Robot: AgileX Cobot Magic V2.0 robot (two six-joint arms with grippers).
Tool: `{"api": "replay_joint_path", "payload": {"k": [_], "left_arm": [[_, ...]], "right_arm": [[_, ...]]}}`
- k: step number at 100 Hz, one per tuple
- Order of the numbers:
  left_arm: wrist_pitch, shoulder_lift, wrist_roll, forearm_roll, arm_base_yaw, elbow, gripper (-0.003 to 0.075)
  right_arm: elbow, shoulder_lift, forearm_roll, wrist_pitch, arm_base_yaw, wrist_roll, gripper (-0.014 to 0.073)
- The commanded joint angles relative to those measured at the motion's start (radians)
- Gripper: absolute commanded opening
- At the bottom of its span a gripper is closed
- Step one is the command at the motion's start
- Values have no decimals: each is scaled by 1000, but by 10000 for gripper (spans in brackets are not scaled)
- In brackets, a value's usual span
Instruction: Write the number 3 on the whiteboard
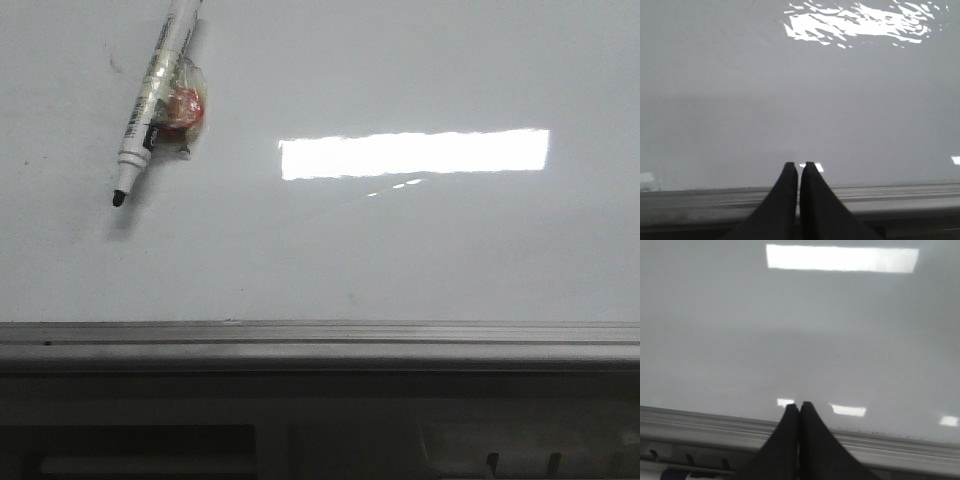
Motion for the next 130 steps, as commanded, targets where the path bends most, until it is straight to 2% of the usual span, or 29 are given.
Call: {"api": "replay_joint_path", "payload": {"k": [1,83,94,101,105,108,119,125,130], "left_arm": [[-54,-23,-11,-15,2,12,-21],[-54,-23,-11,1,2,12,-21],[-66,-23,-11,31,2,12,-21],[-77,-23,-11,-128,2,12,-21],[-84,-23,-11,-269,2,12,-21],[-87,-23,-11,-461,2,12,-21],[-140,-23,-9,-687,2,12,-21],[-168,-23,-9,-799,2,10,-21],[-176,-23,-9,-899,2,10,-21]], "right_arm": [[32,-15,-15,-21,-5,1,-69],[30,-15,-34,-4,-5,1,-69],[30,-15,-179,-66,-5,1,-69],[30,-15,-212,-199,-5,1,-69],[30,-15,-191,-314,-5,1,-69],[30,-15,-168,-393,-5,1,-69],[30,-15,-66,-678,-5,1,-69],[30,-15,35,-712,-5,3,-69],[21,-15,152,-662,-5,3,-69]]}}
